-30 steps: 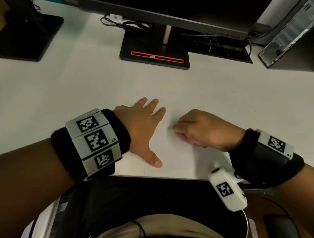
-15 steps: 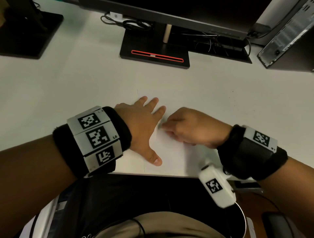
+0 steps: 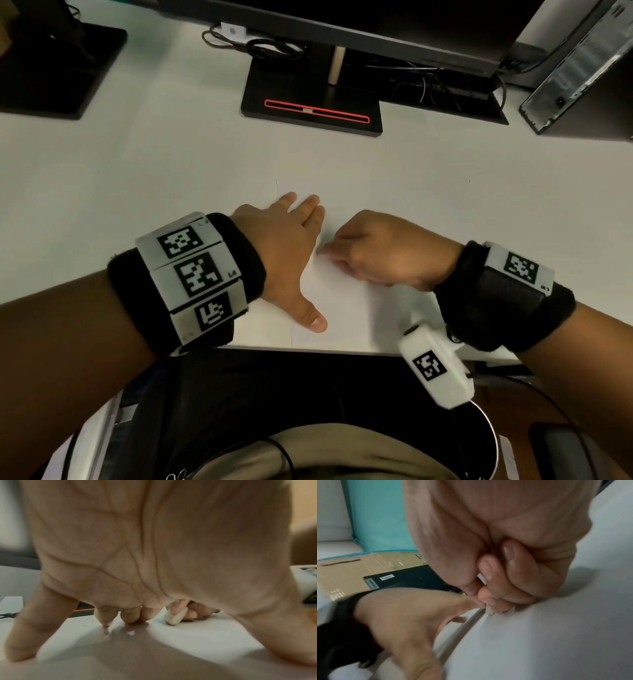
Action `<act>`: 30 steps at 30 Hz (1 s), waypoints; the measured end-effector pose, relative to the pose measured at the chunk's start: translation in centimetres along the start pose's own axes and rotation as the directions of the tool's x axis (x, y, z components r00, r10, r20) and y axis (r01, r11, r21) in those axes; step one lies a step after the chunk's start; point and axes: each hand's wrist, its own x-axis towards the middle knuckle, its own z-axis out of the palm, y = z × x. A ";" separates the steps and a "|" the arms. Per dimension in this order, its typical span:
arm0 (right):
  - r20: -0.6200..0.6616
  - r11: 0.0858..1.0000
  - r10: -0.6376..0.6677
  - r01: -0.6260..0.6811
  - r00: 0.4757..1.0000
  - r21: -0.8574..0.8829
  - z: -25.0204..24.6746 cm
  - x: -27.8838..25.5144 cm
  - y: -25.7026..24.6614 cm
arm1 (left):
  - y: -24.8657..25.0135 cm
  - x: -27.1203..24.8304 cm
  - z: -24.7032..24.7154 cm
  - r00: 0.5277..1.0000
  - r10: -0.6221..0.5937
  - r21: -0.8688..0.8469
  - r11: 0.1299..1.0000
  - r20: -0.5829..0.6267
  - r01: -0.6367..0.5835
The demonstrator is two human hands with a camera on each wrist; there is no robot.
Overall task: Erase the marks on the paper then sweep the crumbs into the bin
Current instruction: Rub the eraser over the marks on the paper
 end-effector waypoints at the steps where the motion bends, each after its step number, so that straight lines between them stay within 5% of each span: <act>1: -0.023 1.000 0.008 -0.009 1.000 -0.011 -0.2 0.0 0.1 | 0.0 0.0 0.1 1.000 -0.002 0.003 1.000 0.001 0.002; 6: 0.096 1.000 -0.005 0.007 0.995 -0.018 0.4 -0.9 0.2 | -0.1 0.0 0.0 1.000 0.005 0.002 1.000 -0.003 -0.004; 10: 0.012 1.000 0.022 -0.022 1.000 -0.008 -1.1 -0.8 1.0 | 0.0 -0.1 0.0 1.000 0.000 -0.007 1.000 0.007 0.000; 21: 0.117 0.998 -0.048 0.042 0.992 0.053 0.9 -0.2 -0.9 | -0.2 -0.2 0.0 1.000 0.020 -0.024 1.000 0.011 -0.020; 30: 0.107 0.970 0.088 -0.060 0.990 -0.236 -3.7 -1.9 2.0 | 0.1 -0.3 0.1 1.000 0.011 -0.032 0.999 0.014 -0.011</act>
